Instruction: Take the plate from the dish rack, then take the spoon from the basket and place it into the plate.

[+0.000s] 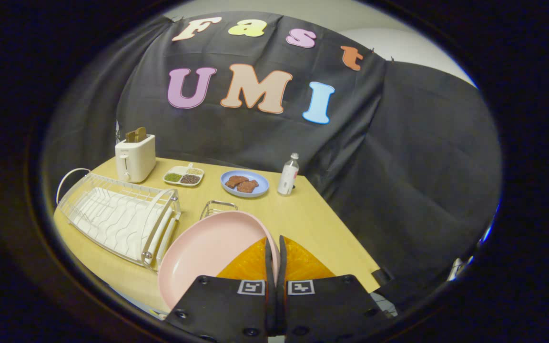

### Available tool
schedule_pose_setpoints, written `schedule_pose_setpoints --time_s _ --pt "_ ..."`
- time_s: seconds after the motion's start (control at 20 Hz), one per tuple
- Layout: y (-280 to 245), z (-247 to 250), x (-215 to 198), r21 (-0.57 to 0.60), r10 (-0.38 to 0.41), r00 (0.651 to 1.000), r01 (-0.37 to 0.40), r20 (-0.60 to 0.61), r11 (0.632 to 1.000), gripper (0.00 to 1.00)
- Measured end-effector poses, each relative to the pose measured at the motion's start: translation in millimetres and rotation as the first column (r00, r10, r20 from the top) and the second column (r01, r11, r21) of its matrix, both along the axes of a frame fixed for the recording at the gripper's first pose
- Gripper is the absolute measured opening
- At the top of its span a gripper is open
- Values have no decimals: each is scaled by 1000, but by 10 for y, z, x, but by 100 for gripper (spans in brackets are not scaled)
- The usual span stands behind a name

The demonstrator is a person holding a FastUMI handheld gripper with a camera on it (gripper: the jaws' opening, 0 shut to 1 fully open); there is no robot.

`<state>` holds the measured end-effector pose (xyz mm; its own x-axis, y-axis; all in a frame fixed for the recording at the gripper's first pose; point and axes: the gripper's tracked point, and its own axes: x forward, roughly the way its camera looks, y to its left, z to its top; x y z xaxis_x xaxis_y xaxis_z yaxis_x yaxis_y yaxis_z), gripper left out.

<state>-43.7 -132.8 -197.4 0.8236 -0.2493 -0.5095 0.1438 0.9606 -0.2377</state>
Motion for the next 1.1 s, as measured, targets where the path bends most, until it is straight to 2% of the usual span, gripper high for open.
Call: schedule_pose_setpoints --time_s 0.5,0.85,1.1 --pt "-197 -823 -162 242 -34 998 47 -56 969 4" --pt "-415 -1221 -183 288 -48 994 74 -97 955 4" --pt "-470 -1397 -113 314 -31 992 67 -119 947 8"
